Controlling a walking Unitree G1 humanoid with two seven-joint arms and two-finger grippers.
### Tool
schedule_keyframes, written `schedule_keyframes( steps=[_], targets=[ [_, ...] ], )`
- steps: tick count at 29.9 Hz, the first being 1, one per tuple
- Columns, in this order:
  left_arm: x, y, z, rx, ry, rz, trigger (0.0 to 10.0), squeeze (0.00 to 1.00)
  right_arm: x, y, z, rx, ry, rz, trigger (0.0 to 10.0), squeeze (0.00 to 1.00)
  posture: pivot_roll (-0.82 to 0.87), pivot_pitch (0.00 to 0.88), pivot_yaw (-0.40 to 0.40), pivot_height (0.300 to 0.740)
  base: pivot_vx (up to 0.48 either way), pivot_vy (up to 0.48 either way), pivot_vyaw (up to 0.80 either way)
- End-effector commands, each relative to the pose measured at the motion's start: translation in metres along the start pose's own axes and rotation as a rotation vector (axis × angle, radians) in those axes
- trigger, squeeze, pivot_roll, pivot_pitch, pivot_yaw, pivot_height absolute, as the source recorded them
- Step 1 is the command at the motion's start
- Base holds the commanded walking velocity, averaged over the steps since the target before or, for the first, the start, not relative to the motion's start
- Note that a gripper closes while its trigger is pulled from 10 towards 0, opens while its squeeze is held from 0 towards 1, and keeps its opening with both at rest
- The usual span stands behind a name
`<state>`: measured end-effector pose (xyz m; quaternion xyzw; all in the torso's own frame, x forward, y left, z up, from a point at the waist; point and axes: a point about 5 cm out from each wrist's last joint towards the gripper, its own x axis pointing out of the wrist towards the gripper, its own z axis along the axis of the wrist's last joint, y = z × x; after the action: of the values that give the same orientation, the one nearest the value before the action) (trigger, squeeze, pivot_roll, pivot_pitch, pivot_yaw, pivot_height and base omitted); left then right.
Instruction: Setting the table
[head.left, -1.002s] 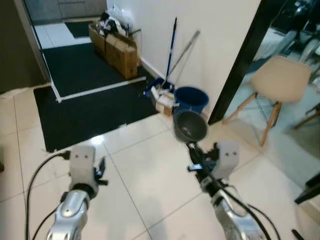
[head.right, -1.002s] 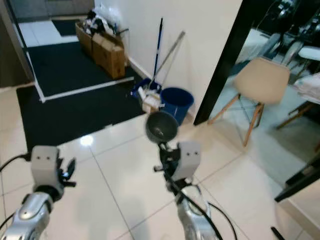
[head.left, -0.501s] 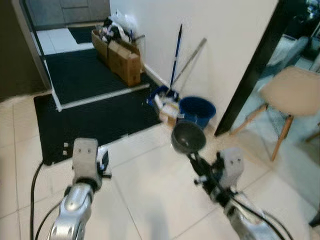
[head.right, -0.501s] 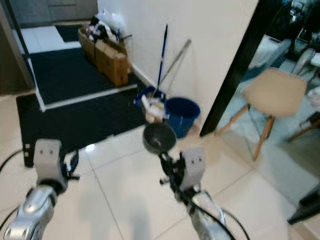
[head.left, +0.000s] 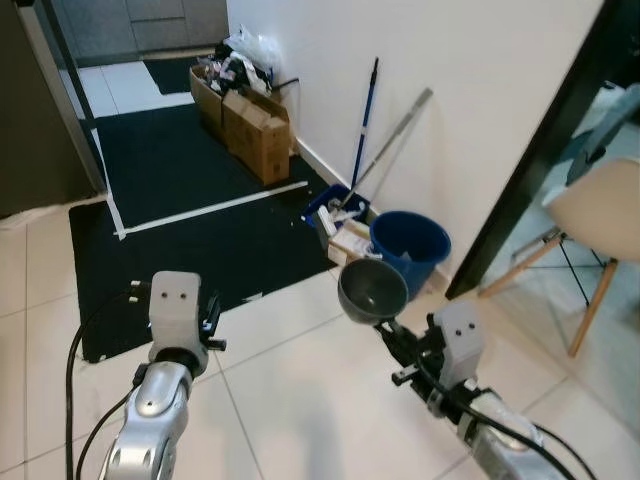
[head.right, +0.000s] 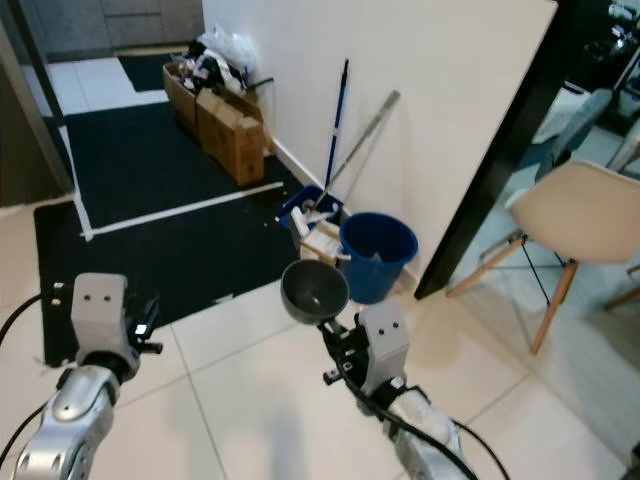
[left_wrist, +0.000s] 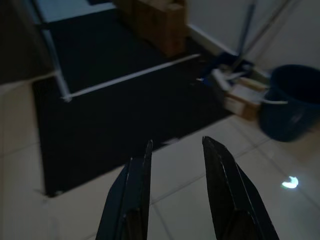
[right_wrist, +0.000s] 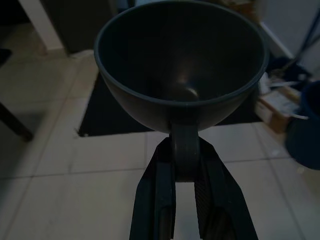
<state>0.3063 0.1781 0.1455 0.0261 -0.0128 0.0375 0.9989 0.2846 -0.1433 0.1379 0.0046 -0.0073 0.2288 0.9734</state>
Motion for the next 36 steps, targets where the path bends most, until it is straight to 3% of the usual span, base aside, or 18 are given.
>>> schedule_keyframes(
  steps=[1, 8, 22, 25, 30, 36],
  targets=[
    [-0.002, -0.003, -0.006, 0.011, 0.019, -0.008, 10.0, 0.00, -0.004, -0.006, -0.003, 0.000, 0.004, -0.040, 10.0, 0.00, 0.04, 0.133, 0.055, 0.740, 0.480, 0.000, 0.00],
    [0.001, -0.006, -0.005, 0.018, 0.022, -0.050, 10.0, 0.00, -0.003, -0.012, -0.004, -0.002, 0.000, -0.105, 10.0, 0.00, 0.05, 0.135, 0.063, 0.740, 0.275, 0.000, 0.00],
    [0.001, -0.028, 0.000, -0.117, 0.073, -0.209, 10.0, 0.00, -0.004, -0.013, 0.000, 0.037, -0.020, -0.104, 10.0, 0.00, 0.04, 0.140, 0.070, 0.740, 0.000, 0.000, 0.00],
    [0.000, -0.031, 0.001, -0.100, 0.068, -0.231, 10.0, 0.00, -0.003, -0.012, 0.000, 0.039, -0.024, -0.100, 10.0, 0.00, 0.04, 0.138, 0.077, 0.740, 0.000, 0.000, 0.00],
    [-0.001, -0.035, 0.000, 0.036, 0.043, -0.319, 10.0, 0.00, -0.005, -0.011, -0.005, 0.044, -0.012, -0.105, 10.0, 0.00, 0.03, 0.138, 0.080, 0.740, 0.000, 0.000, 0.00],
    [-0.003, -0.040, -0.020, 0.025, 0.114, -0.341, 10.0, 0.00, -0.004, -0.012, -0.021, 0.086, 0.009, -0.199, 10.0, 0.00, 0.00, 0.139, 0.095, 0.740, 0.000, 0.000, 0.00]
  ],
)
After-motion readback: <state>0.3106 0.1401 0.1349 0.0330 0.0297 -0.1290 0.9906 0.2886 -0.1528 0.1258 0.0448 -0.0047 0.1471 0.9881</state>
